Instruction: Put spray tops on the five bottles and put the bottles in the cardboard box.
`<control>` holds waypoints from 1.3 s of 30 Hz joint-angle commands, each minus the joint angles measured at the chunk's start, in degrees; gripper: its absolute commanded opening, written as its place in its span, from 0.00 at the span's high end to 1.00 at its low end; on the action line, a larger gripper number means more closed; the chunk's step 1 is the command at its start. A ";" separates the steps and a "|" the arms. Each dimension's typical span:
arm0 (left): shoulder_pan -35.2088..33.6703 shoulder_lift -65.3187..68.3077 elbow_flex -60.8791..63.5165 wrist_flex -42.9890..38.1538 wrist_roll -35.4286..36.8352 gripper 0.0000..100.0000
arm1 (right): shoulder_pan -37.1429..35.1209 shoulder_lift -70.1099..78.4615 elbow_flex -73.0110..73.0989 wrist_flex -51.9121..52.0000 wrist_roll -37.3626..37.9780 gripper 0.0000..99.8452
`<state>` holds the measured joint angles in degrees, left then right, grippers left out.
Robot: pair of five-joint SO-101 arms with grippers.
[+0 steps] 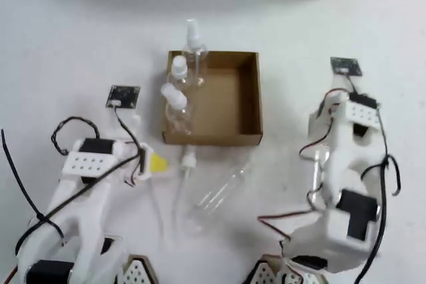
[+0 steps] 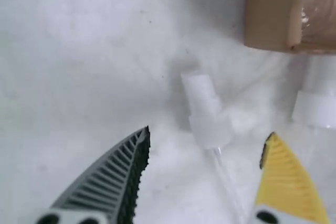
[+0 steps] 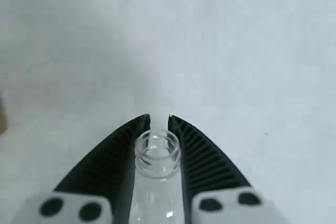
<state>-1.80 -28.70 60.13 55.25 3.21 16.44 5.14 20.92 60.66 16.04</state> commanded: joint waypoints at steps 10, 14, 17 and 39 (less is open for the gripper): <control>-0.57 -0.40 -0.18 -1.32 -0.62 0.68 | 2.07 16.13 -23.12 6.02 4.48 0.78; -0.57 -0.40 -0.18 -1.32 -0.62 0.68 | 2.15 16.13 -29.19 14.02 4.48 0.76; -0.57 -0.40 -0.18 -1.32 -0.62 0.67 | 2.33 16.13 -32.70 22.37 1.23 0.79; -0.57 -0.40 -0.18 -1.41 -4.57 0.67 | -1.01 -16.31 6.86 11.38 -13.36 0.82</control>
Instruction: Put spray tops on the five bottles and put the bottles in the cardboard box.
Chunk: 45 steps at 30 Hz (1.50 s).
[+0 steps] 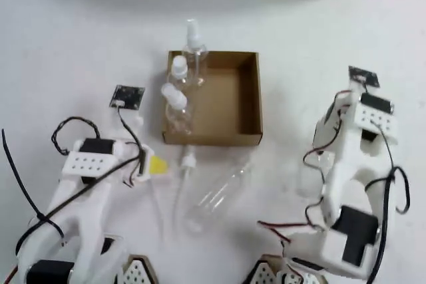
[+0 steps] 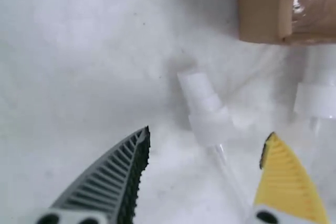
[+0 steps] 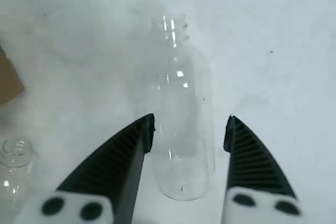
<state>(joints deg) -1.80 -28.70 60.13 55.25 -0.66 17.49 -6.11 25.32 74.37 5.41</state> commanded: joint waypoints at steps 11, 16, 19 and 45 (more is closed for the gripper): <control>-0.66 -0.13 0.00 -2.73 -0.70 0.68 | -4.53 -5.76 5.36 -7.96 -5.54 0.81; -0.66 -0.13 0.00 -2.99 -0.70 0.68 | -4.18 -5.76 6.07 -8.13 -5.45 0.76; -0.48 -0.13 0.00 -2.99 -0.70 0.67 | -3.91 -5.76 6.42 -8.13 -5.45 0.76; -0.31 -0.13 1.14 -6.68 -0.53 0.68 | -3.12 9.80 1.76 -15.60 0.70 0.76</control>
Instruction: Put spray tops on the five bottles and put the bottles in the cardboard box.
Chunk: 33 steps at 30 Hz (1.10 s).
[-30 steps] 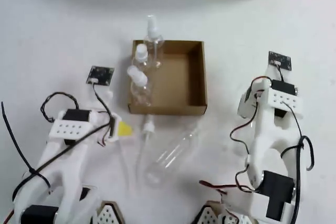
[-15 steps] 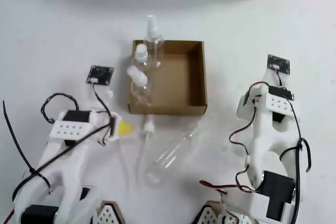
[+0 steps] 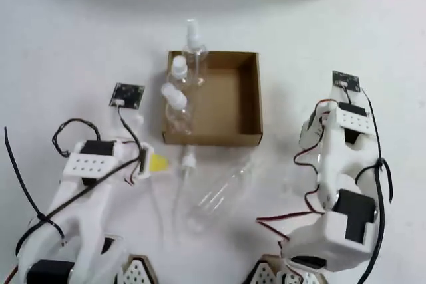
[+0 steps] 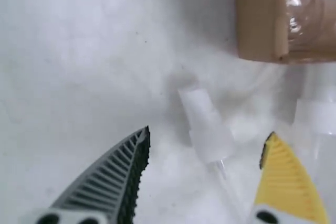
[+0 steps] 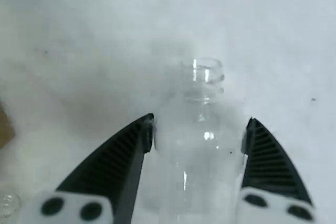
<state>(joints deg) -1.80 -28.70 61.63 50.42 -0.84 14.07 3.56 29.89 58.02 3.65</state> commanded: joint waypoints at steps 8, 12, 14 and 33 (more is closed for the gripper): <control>-0.31 -0.13 -0.35 -1.93 -0.44 0.68 | 0.31 2.07 -4.40 1.27 2.73 0.90; -0.22 -0.13 -0.35 -1.85 -0.44 0.68 | 0.31 2.07 -4.22 0.13 2.73 0.97; -0.22 -0.13 -0.35 -1.85 -0.44 0.68 | 0.31 1.80 -4.04 0.13 2.73 0.99; -0.22 -0.22 -2.99 4.04 12.75 0.68 | -1.01 -14.11 9.85 -3.74 2.73 0.98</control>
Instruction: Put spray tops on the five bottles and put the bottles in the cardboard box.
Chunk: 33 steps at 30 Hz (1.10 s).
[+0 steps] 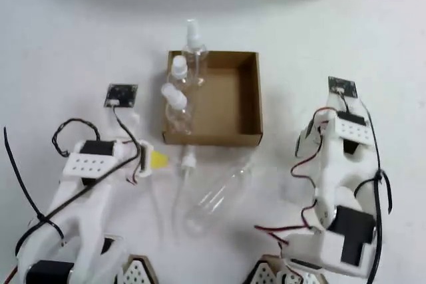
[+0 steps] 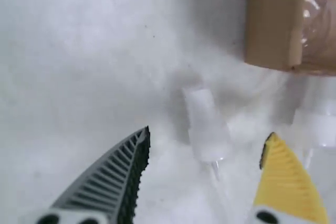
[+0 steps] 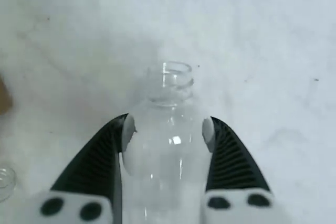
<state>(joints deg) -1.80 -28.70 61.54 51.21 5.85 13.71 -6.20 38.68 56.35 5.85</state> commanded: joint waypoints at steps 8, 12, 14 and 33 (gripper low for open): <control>-0.22 0.13 -0.26 0.18 8.26 0.70 | -0.66 -4.35 1.85 -4.00 -1.23 0.98; -0.22 0.13 0.00 0.18 5.01 0.77 | -0.66 -4.00 1.85 -5.14 -1.85 0.98; -0.22 0.13 0.09 0.35 4.66 0.76 | -0.66 -4.00 1.85 -5.14 -1.85 0.98; 2.77 22.11 -15.82 5.36 9.41 0.71 | -0.66 -4.00 1.93 -5.05 -1.76 0.98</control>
<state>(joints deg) 0.31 -6.90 49.93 57.01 11.65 13.71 -9.01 41.41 51.87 4.62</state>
